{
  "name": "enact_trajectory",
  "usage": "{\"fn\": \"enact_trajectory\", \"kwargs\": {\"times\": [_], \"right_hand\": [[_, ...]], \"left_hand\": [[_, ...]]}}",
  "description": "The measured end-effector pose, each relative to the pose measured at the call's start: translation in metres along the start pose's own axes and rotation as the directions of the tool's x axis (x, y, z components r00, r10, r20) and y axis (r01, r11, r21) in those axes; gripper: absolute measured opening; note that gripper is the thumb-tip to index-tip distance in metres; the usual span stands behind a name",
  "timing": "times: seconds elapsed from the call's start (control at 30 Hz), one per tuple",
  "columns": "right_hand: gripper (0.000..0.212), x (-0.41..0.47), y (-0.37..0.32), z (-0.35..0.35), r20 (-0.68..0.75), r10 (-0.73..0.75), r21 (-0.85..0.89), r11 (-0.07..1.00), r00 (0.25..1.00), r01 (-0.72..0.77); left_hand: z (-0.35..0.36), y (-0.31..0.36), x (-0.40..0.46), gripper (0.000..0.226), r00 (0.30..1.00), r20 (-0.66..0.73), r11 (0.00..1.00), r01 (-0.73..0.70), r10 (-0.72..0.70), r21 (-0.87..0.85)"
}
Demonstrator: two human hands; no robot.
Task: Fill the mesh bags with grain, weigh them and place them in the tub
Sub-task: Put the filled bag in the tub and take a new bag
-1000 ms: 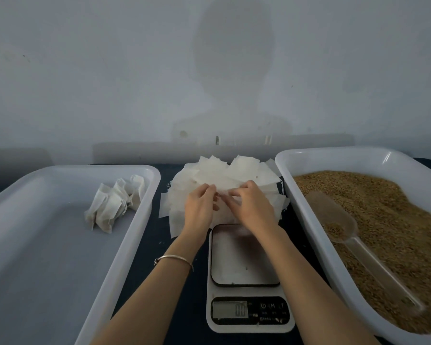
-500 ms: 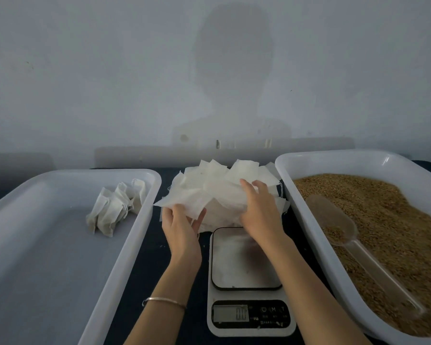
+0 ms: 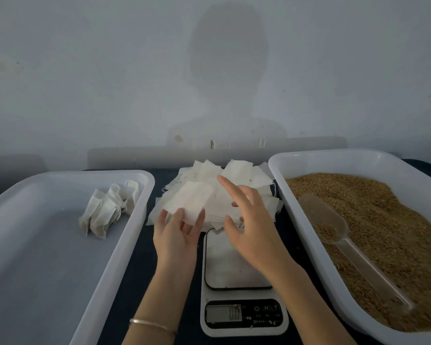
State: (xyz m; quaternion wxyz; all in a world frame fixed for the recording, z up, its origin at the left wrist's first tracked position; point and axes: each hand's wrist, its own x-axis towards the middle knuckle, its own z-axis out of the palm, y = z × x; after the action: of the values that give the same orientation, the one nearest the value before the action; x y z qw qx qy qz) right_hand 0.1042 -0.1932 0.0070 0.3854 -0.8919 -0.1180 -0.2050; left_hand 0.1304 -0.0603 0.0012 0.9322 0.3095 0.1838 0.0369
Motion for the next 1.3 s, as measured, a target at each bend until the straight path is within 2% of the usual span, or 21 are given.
{"fn": "enact_trajectory", "kwargs": {"times": [0.1,0.2,0.23,0.37,0.53,0.6,0.7,0.87,0.93,1.0,1.07,1.13,1.2,1.23,1.3], "right_hand": [[0.069,-0.013,-0.004,-0.006,-0.049,-0.123,-0.116,0.986,0.991,0.117],[0.032,-0.027,-0.009,-0.015,-0.143,-0.182,-0.227,0.963,0.973,0.147],[0.027,-0.033,-0.009,-0.018,-0.159,-0.189,-0.245,0.958,0.969,0.147],[0.043,-0.062,-0.004,-0.026,-0.106,-0.146,-0.085,0.987,0.984,0.137],[0.035,-0.080,-0.004,-0.022,-0.264,-0.124,-0.076,0.991,0.957,0.108],[0.026,-0.082,-0.006,-0.021,-0.305,-0.030,0.034,0.999,0.952,0.042],[0.023,-0.080,-0.009,-0.021,-0.323,0.215,0.341,0.935,0.921,-0.099],[0.020,-0.082,-0.010,-0.018,-0.268,0.344,0.437,0.876,0.900,-0.205],[0.019,-0.083,-0.006,-0.018,-0.239,0.427,0.522,0.814,0.872,-0.256],[0.021,-0.085,-0.004,-0.019,-0.189,0.487,0.588,0.752,0.853,-0.299],[0.020,-0.087,-0.007,-0.022,-0.131,0.456,0.594,0.747,0.880,-0.299],[0.029,-0.091,-0.014,-0.024,-0.061,0.384,0.571,0.770,0.921,-0.284],[0.042,-0.097,-0.016,-0.023,-0.095,0.320,0.466,0.851,0.943,-0.242],[0.047,-0.101,-0.016,-0.023,-0.147,0.301,0.399,0.890,0.942,-0.222],[0.050,-0.107,-0.013,-0.025,-0.253,0.275,0.322,0.928,0.928,-0.187]], "left_hand": [[-0.011,-0.008,-0.027,0.046,0.960,0.189,0.899,-0.262,0.206,0.350],[-0.018,-0.018,-0.049,0.043,0.935,0.288,0.808,-0.331,0.209,0.488],[-0.018,-0.020,-0.055,0.042,0.933,0.303,0.804,-0.327,0.192,0.497],[-0.020,-0.029,-0.071,0.045,0.926,0.342,0.801,-0.326,0.161,0.503],[-0.018,-0.036,-0.079,0.049,0.910,0.398,0.834,-0.309,0.119,0.457],[-0.018,-0.038,-0.080,0.054,0.904,0.420,0.846,-0.287,0.083,0.449],[-0.018,-0.039,-0.080,0.064,0.888,0.460,0.843,-0.264,0.022,0.468],[-0.022,-0.041,-0.079,0.058,0.872,0.489,0.794,-0.316,0.027,0.520],[-0.024,-0.042,-0.080,0.065,0.855,0.519,0.793,-0.322,0.009,0.518],[-0.025,-0.043,-0.081,0.054,0.844,0.536,0.764,-0.358,0.018,0.537],[-0.027,-0.044,-0.082,0.035,0.859,0.511,0.755,-0.357,0.034,0.550],[-0.029,-0.043,-0.082,0.030,0.876,0.482,0.772,-0.312,0.008,0.553],[-0.032,-0.037,-0.077,0.023,0.854,0.520,0.749,-0.333,-0.017,0.573],[-0.035,-0.031,-0.071,0.017,0.829,0.560,0.707,-0.403,0.012,0.581],[-0.044,-0.020,-0.048,0.022,0.771,0.620,0.539,-0.588,0.147,0.603]]}}
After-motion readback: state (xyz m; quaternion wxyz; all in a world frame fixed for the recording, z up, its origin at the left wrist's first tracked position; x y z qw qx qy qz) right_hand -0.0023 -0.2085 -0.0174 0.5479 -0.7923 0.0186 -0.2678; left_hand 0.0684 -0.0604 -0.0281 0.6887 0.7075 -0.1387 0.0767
